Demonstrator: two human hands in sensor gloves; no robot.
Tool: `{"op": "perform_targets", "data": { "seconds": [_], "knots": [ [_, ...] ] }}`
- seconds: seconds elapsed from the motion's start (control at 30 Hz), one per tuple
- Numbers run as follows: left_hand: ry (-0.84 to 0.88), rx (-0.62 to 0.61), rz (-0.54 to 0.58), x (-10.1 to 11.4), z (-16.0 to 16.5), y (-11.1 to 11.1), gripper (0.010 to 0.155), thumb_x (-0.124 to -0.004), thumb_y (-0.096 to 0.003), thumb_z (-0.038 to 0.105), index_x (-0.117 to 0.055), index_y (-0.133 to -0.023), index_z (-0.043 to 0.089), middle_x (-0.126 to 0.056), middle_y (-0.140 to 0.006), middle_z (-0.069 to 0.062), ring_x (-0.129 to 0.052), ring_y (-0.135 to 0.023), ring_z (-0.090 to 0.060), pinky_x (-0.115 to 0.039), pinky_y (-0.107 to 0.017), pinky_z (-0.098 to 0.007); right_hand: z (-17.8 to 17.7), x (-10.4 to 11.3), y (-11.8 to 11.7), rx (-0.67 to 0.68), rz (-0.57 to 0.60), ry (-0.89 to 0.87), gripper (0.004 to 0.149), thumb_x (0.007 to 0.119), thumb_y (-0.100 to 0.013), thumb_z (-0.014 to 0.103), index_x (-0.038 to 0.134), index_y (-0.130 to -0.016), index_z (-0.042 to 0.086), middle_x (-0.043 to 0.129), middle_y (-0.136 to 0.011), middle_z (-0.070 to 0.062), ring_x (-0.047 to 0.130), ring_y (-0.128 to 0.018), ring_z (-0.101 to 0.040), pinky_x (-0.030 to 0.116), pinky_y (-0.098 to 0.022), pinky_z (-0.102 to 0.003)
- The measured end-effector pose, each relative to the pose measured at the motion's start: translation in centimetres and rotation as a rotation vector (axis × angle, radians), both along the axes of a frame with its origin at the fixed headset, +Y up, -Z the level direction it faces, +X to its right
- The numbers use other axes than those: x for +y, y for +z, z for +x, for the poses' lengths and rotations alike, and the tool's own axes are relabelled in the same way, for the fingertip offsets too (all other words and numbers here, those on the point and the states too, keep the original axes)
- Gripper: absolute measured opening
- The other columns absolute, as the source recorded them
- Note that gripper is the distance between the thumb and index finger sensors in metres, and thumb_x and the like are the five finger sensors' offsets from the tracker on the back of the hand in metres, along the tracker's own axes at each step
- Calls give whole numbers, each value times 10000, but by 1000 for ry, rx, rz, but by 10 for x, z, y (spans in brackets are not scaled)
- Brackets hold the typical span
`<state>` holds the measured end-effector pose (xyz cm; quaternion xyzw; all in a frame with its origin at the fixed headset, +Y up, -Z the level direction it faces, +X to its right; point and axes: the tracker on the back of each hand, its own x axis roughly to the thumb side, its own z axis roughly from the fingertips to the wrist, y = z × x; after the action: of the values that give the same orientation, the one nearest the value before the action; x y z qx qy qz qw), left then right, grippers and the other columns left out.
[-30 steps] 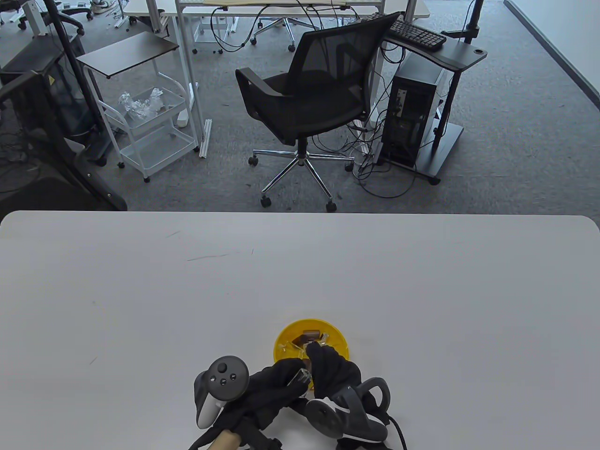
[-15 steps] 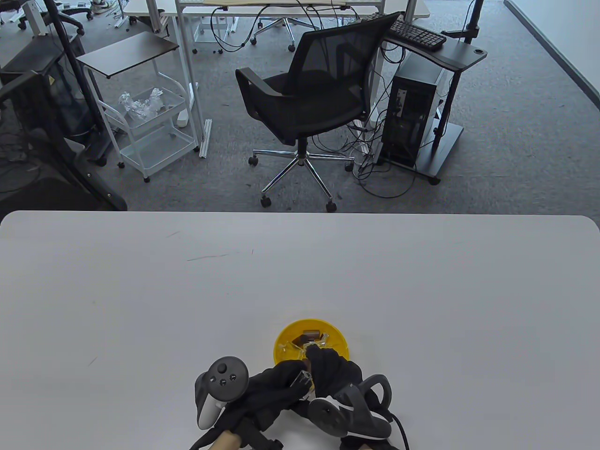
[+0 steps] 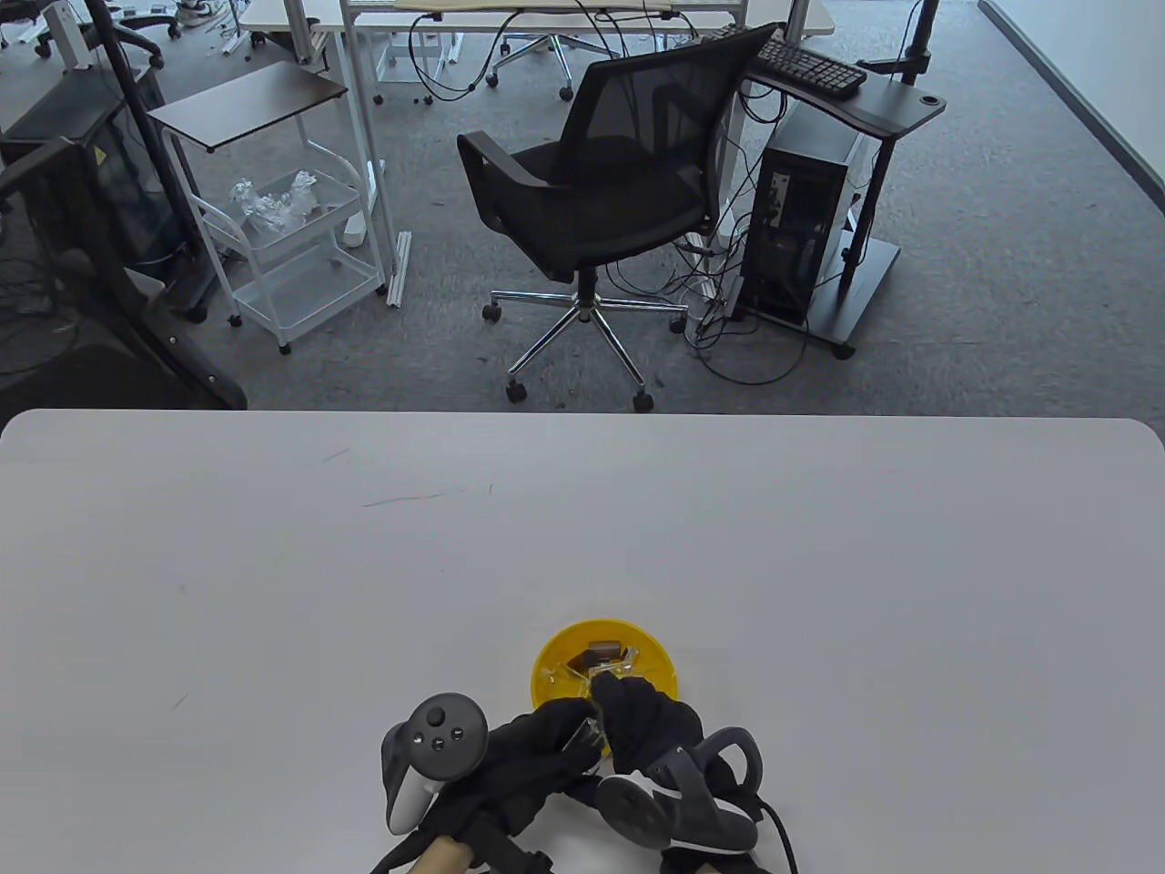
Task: Assemble perfume bottles from components
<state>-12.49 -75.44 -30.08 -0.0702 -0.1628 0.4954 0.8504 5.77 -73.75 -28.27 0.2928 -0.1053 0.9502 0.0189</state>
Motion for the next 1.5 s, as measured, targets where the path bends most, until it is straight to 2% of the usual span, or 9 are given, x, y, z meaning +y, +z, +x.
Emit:
{"op": "perform_targets", "data": {
  "seconds": [0.07,0.2,0.43,0.67,0.87,0.93,1.03,1.2,1.5],
  "knots": [
    [-15,11,0,1,-2,0,555,-852,-475,376,-759,-984,178,-917,-883,-98,-994,-645,-302,-888,-444,-345,3,1,-2,27,-39,-59,1100,736,-521,611,46,-1058,-57,390,-1054,-310,737,-857,-435,647,-618,-599],
    [-26,47,6,2,-9,-3,569,-852,-480,361,-724,-1002,175,-892,-900,-104,-978,-665,-315,-878,-459,-357,16,8,-6,20,-73,-195,1069,738,-539,574,37,-1062,-40,350,-1099,-296,674,-922,-468,620,-633,-616],
    [-10,159,0,3,-27,-9,612,-867,-479,326,-665,-1038,178,-840,-921,-101,-955,-696,-314,-864,-483,-360,49,15,-15,-97,-55,-325,957,710,-573,542,133,-1099,-11,412,-1105,-285,677,-924,-481,618,-632,-622],
    [20,289,-37,-3,-53,-18,556,-859,-492,313,-679,-1012,233,-781,-961,-81,-913,-756,-336,-839,-529,-381,80,14,-25,-227,-105,-416,870,680,-598,527,226,-1118,-2,430,-1106,-311,655,-926,-521,592,-637,-644],
    [17,411,-41,-6,-69,-27,526,-853,-500,351,-704,-999,275,-766,-983,-59,-801,-877,-359,-772,-625,-417,96,13,-30,-287,-110,-427,801,653,-611,527,309,-1131,23,454,-1120,-305,647,-929,-538,589,-638,-649],
    [38,435,-71,-7,-74,-33,524,-865,-489,377,-732,-991,308,-671,-1043,-109,-712,-933,-386,-717,-673,-443,100,12,-32,-297,-124,-441,795,649,-614,525,314,-1131,23,455,-1122,-303,641,-932,-542,586,-638,-650],
    [21,483,-101,-8,-78,-42,524,-870,-483,397,-744,-989,344,-611,-1052,-115,-646,-953,-397,-660,-706,-471,102,10,-33,-303,-144,-447,792,644,-616,525,314,-1133,23,450,-1125,-305,636,-934,-544,582,-640,-653],
    [-67,553,-161,-15,-82,-62,525,-880,-465,422,-750,-970,363,-758,-966,35,-751,-906,-305,-699,-689,-438,104,7,-33,-304,-162,-477,818,634,-621,523,258,-1126,1,439,-1123,-307,633,-933,-544,583,-640,-648],
    [-211,612,-208,-20,-68,-91,536,-854,-487,402,-704,-1000,349,-839,-992,25,-795,-914,-345,-731,-667,-458,102,7,-33,-294,-194,-504,817,627,-624,521,251,-1125,-4,434,-1121,-316,627,-932,-552,579,-639,-652]
  ]
}}
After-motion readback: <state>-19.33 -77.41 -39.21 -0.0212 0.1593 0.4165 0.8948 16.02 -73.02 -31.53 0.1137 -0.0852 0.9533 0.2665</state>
